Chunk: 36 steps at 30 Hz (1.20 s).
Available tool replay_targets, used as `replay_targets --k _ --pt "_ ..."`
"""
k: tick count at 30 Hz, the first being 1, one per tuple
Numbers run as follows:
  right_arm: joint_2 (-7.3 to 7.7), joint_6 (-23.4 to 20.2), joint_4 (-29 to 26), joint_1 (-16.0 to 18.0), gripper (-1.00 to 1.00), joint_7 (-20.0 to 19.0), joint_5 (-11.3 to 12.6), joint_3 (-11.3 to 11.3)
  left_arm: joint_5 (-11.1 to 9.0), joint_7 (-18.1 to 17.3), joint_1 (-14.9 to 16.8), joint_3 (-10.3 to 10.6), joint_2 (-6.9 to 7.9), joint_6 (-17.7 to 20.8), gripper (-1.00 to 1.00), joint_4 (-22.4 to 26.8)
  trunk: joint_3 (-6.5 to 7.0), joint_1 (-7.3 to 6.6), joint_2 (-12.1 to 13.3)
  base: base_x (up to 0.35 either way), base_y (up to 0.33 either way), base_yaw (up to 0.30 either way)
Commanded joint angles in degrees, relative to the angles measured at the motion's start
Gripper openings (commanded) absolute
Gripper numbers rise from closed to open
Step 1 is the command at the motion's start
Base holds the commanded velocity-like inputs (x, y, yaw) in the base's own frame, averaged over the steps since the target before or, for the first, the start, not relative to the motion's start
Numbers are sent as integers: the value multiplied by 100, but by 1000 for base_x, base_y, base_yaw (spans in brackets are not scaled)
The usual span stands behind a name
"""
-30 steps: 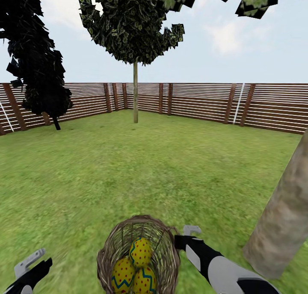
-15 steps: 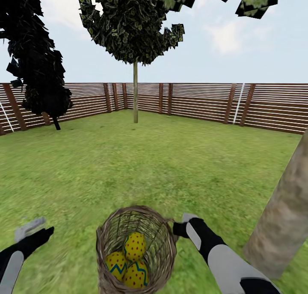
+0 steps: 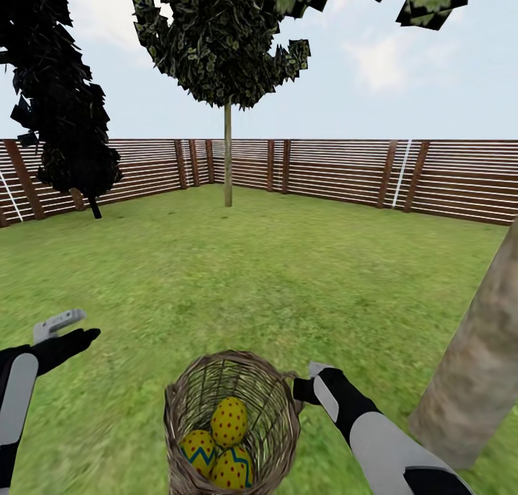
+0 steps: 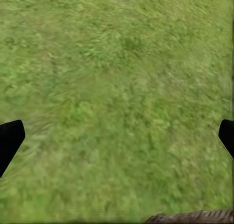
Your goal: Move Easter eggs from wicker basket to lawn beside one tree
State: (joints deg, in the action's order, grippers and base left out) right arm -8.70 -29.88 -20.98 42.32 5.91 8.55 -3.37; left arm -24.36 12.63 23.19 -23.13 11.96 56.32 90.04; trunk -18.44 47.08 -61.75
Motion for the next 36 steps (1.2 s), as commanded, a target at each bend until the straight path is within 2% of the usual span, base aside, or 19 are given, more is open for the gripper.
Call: replay_targets --k 1,5,8,17,36 --pt "-6 -12 -15 0 -100 32 120 -36 -57 60 71 -4 2 69 100 5 -26 23 -47 0 0 0" --pt "-1 -5 -43 -22 -100 33 106 -16 -46 75 124 -1 -17 148 100 4 -98 111 -208 0 0 0" --pt "0 13 -60 -31 -100 24 103 0 -14 84 135 1 -12 368 100 -7 -152 177 -328 0 0 0" --pt "0 98 -112 -39 -100 3 96 27 -6 99 142 10 -33 368 100 -4 -319 374 -689 0 0 5" --pt "0 211 -111 -48 -100 -54 111 22 2 99 142 11 4 368 100 -4 -773 792 -1451 0 0 73"
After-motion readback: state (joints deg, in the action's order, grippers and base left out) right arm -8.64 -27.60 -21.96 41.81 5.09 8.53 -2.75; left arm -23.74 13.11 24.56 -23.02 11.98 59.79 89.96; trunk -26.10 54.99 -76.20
